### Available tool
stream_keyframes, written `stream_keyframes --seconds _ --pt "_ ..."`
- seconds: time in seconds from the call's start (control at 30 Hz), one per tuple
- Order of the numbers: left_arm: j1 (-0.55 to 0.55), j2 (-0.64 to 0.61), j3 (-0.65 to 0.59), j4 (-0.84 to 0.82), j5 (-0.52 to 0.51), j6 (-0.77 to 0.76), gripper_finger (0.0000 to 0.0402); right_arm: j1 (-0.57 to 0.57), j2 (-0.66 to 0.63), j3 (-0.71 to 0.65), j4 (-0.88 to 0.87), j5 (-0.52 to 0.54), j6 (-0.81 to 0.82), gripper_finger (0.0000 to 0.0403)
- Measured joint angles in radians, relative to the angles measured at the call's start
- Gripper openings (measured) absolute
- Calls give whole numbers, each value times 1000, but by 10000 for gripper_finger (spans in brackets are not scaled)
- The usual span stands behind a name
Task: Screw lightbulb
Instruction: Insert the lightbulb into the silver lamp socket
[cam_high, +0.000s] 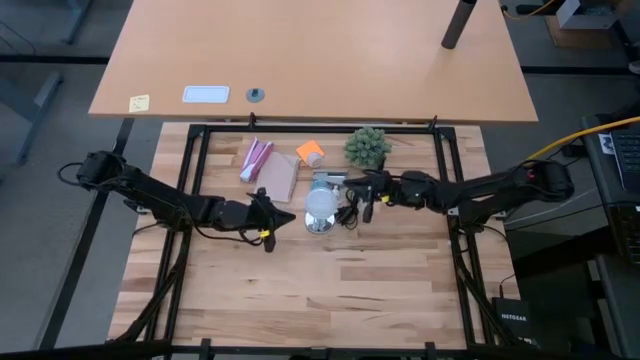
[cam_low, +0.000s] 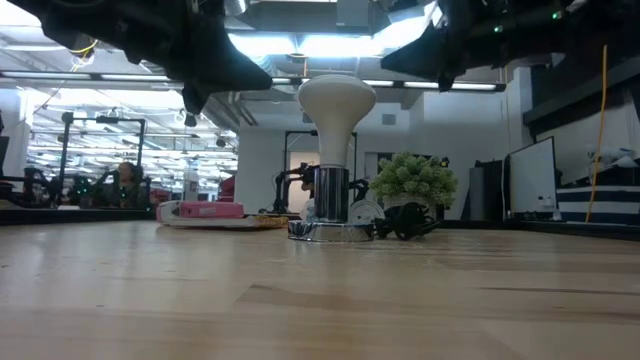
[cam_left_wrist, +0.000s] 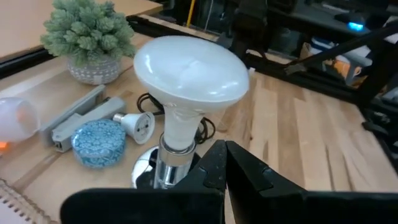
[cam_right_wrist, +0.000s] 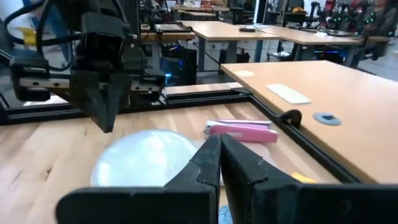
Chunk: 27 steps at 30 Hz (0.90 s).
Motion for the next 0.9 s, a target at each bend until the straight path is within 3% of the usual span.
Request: stream_keyframes --seconds 0.5,0.9 --pt "0 0 0 74 0 32 0 0 -403 0 -400 -6 -74 17" --pt "0 0 0 116 0 51 0 0 -391 0 -445 -6 -72 17"
